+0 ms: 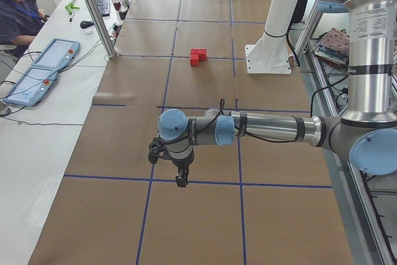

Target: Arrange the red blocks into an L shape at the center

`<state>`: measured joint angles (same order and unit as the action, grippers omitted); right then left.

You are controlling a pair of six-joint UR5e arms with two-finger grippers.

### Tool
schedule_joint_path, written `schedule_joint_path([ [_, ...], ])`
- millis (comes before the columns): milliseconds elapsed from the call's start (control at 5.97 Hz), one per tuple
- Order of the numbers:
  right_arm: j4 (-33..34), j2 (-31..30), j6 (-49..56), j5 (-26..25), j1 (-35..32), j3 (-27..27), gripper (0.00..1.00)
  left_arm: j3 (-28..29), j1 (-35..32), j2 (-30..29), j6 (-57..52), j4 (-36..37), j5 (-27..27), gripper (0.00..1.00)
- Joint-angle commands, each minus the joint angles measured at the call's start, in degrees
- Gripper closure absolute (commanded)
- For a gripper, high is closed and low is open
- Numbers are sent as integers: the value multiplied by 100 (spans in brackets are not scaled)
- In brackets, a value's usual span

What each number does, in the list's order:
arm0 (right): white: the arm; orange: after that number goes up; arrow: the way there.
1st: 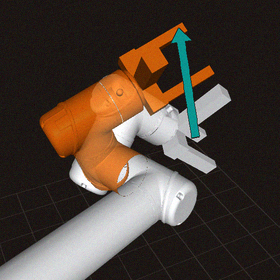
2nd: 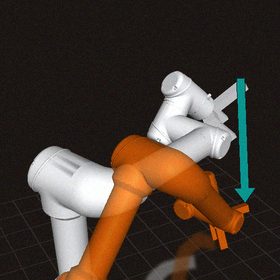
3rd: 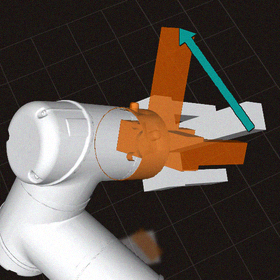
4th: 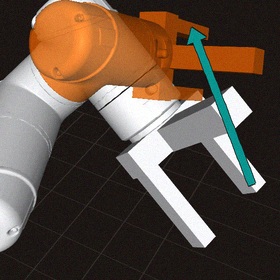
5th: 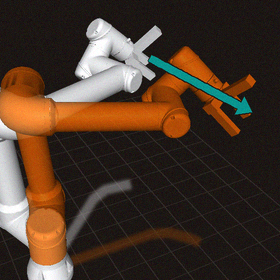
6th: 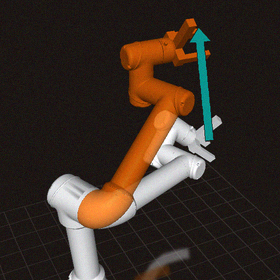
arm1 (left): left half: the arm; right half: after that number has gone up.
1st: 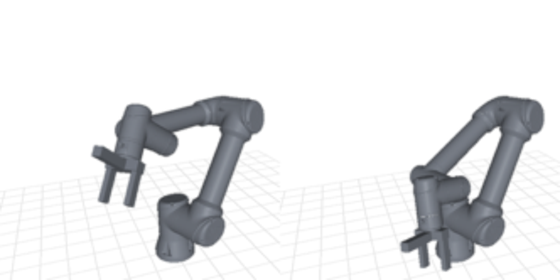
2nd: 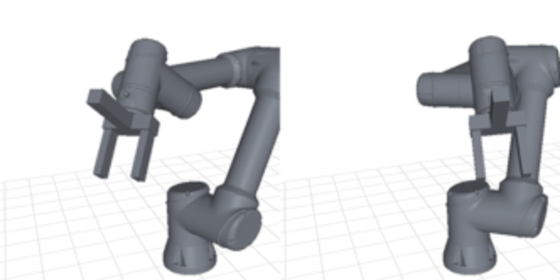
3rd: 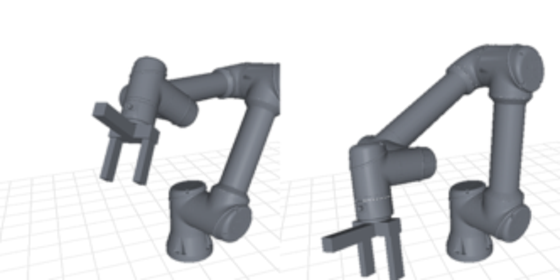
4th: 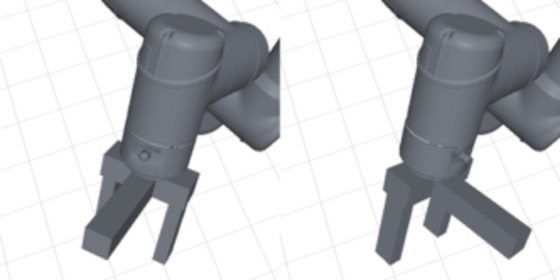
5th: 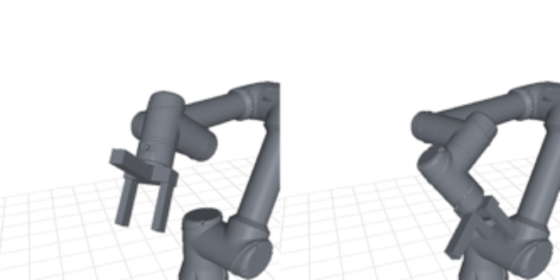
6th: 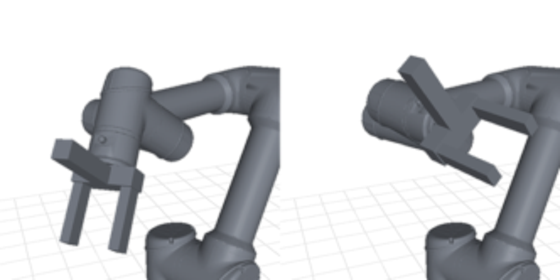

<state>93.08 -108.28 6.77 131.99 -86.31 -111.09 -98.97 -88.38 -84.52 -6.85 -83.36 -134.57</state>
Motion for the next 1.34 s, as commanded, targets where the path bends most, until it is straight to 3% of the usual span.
schedule_joint_path([
  [0, 0, 0, 0, -7, 0, 17, 0, 53, 5, -3, -1, -215, -166, 0],
  [1172, 0, 0, 0, -7, 0, 8, 0, -17, 31, -3, -36, -225, -157, 0],
])
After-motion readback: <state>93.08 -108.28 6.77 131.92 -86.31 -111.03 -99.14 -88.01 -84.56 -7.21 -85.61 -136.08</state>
